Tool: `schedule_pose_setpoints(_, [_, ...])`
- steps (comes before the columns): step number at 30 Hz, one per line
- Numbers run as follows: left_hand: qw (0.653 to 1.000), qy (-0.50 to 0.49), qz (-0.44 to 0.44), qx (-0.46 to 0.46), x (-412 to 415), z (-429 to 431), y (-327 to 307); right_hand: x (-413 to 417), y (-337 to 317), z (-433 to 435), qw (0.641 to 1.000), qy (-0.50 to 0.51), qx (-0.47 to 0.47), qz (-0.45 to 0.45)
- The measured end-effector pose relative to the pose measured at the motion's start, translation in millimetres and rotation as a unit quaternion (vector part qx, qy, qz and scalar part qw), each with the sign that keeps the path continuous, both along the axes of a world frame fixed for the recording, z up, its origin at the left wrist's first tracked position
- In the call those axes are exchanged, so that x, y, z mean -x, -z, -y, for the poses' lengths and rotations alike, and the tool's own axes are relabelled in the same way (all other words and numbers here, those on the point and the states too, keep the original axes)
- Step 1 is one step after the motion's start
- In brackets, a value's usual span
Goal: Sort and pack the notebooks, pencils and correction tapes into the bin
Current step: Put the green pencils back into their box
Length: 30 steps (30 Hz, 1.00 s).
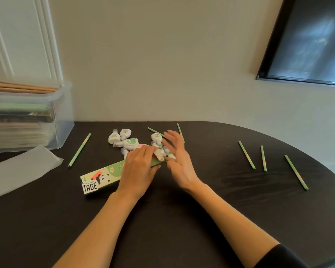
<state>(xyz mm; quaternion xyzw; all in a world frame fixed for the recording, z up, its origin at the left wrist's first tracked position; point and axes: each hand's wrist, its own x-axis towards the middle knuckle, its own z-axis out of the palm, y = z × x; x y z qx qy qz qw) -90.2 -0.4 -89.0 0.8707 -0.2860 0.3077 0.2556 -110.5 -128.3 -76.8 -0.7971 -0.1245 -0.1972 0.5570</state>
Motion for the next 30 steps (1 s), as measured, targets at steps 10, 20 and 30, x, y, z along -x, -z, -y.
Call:
schedule_pose_setpoints(10, [0.999, -0.041, -0.006, 0.011, 0.7, 5.3, -0.7, 9.1, 5.7, 10.7, 0.992, 0.011, -0.083, -0.097])
schedule_pose_setpoints(20, [0.998, 0.005, 0.051, -0.039, 15.8, 44.5, -4.3, 28.4, -0.5, 90.8, 0.981, 0.181, 0.014, -0.072])
schedule_pose_setpoints(30, [0.996, 0.028, 0.081, -0.033, 35.6, 130.9, -4.3, 39.1, 16.7, 215.5, 0.848, 0.501, 0.086, -0.152])
